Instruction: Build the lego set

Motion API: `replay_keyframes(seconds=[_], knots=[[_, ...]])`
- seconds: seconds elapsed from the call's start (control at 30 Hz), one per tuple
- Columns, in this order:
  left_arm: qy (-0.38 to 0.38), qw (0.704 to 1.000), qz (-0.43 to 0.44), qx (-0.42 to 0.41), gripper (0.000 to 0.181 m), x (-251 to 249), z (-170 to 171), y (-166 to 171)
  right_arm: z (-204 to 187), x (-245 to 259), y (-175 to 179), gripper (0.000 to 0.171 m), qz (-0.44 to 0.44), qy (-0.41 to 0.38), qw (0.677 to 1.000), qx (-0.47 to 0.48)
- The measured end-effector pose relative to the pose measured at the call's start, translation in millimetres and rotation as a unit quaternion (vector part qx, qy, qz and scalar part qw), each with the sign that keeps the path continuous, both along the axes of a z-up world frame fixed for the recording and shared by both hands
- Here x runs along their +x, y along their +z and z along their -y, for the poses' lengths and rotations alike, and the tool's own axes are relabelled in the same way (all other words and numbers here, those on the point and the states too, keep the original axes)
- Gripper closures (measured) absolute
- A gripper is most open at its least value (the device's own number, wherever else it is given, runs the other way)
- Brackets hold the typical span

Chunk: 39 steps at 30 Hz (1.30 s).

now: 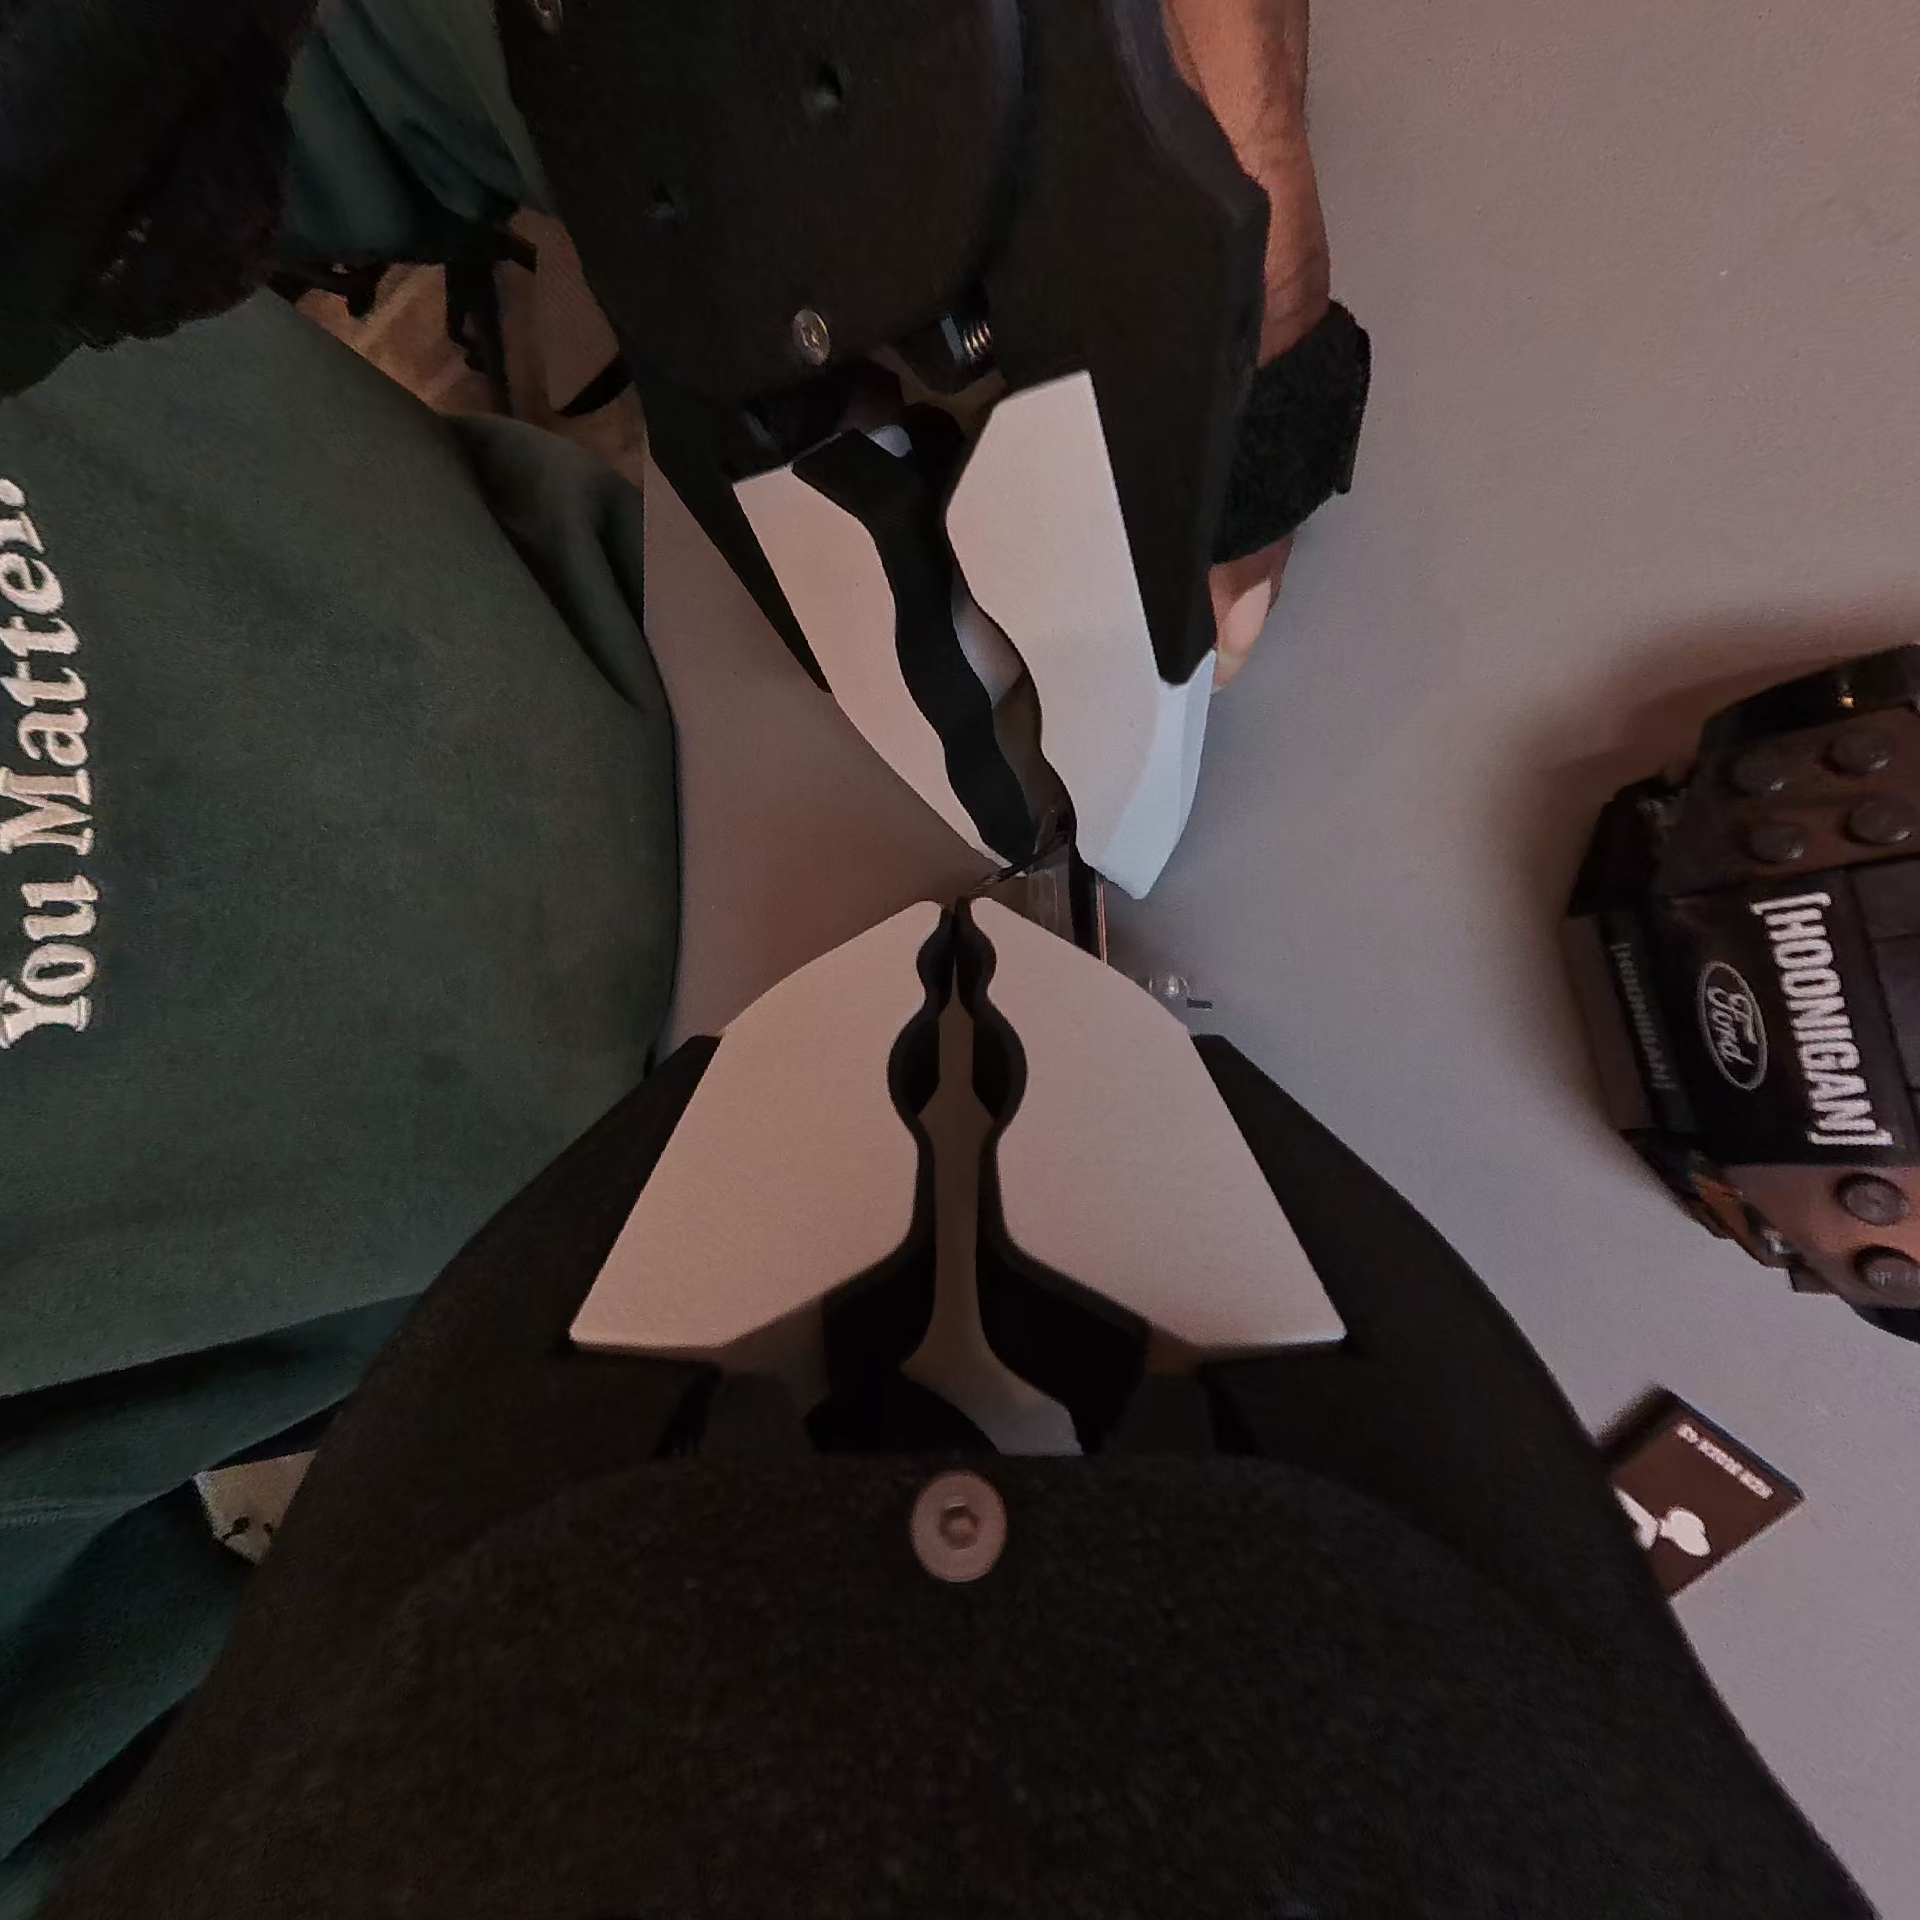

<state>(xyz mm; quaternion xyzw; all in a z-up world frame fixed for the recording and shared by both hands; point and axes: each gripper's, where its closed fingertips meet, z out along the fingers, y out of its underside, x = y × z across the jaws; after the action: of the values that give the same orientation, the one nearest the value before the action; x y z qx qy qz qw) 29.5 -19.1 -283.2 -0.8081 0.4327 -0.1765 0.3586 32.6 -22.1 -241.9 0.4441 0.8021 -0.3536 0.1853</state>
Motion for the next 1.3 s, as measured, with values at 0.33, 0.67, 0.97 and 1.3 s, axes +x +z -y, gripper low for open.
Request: replay_keyframes(seconds=[0.33, 0.67, 0.97, 1.3], knots=[[-0.002, 1.000, -0.003, 0.001, 0.157, 1.9, 0.7, 0.2, 7.1, -3.6, 3.3, 0.171, -0.018, 0.006, 1.000, -0.001], [-0.002, 1.000, -0.004, 0.001, 0.158, 2.3, 0.8, 0.3, 11.4, -4.1, 5.3, 0.171, -0.039, 0.007, 0.999, -0.002], [-0.001, 1.000, -0.005, 0.001, 0.158, 2.3, 1.0, 0.3, 13.4, -5.1, 7.0, 0.171, -0.054, 0.001, 0.998, -0.012], [0.000, 1.000, -0.004, -0.002, 0.158, 1.9, 1.1, 0.0, 13.2, -9.7, 16.5, 0.171, -0.081, -0.012, 0.997, -0.009]])
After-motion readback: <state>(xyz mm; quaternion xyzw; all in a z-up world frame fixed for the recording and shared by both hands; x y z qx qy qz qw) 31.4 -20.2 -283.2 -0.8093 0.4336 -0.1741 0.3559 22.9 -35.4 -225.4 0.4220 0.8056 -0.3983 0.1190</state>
